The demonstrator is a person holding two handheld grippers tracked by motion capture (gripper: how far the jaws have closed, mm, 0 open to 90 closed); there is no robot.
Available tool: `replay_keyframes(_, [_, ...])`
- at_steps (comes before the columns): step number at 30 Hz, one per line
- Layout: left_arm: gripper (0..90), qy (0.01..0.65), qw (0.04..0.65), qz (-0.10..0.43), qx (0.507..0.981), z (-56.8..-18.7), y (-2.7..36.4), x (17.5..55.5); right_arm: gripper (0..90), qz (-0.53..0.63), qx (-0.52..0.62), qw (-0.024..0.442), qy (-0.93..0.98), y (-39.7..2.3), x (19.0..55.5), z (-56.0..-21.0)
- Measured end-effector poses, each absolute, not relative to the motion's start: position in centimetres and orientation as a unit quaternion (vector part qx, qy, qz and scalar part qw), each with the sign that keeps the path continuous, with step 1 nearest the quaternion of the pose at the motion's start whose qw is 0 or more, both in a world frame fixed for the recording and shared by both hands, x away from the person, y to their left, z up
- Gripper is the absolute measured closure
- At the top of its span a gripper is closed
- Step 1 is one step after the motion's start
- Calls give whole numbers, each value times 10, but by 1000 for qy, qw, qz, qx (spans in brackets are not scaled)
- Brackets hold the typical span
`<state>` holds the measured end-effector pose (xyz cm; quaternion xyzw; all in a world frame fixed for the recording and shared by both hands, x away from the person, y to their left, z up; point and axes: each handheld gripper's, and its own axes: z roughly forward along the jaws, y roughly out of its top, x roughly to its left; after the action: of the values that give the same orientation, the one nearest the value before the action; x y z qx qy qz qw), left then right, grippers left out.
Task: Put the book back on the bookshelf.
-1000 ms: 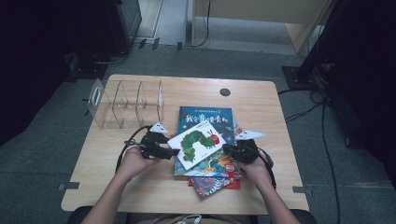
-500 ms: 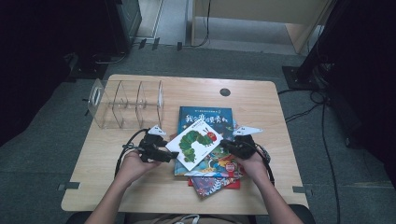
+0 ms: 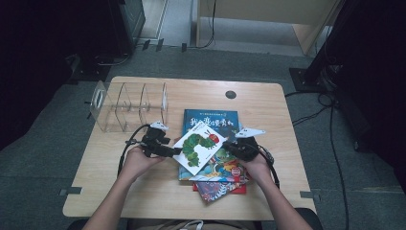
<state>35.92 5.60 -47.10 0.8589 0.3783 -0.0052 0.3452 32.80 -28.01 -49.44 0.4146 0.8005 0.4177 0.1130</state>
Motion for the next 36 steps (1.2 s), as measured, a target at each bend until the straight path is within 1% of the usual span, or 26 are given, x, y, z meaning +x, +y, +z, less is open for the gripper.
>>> replay_keyframes(6, [256, 378, 336, -15, 862, -473, 50, 367, 866, 421, 404, 111, 805, -277, 330, -495])
replay_keyframes(10, [250, 377, 343, -27, 860, -476, 48, 370, 867, 424, 394, 112, 808, -272, 331, -495])
replay_keyframes(20, [250, 372, 345, -39, 861, -478, 43, 368, 869, 430, 380, 99, 813, -256, 329, -496])
replay_keyframes(30, [231, 386, 347, -57, 853, -481, 46, 372, 872, 424, 370, 107, 820, -247, 328, -495])
replay_keyframes(36, [186, 396, 339, -73, 851, -484, 43, 373, 880, 422, 372, 95, 821, -244, 328, -494])
